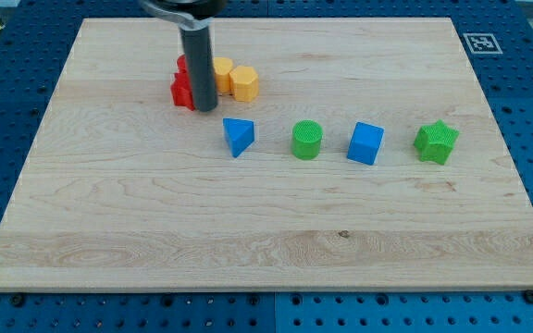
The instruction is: Move the red star along with red circle a bit up
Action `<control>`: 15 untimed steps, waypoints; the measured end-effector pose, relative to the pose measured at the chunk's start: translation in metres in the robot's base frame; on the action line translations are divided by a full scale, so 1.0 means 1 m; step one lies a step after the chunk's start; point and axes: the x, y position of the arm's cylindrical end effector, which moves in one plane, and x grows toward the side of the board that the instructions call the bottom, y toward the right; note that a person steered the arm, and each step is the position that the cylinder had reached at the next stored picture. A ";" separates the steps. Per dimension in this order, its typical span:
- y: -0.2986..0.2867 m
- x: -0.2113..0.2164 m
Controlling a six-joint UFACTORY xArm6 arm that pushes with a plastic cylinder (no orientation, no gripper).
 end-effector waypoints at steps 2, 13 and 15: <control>-0.023 0.002; -0.007 0.003; -0.017 -0.002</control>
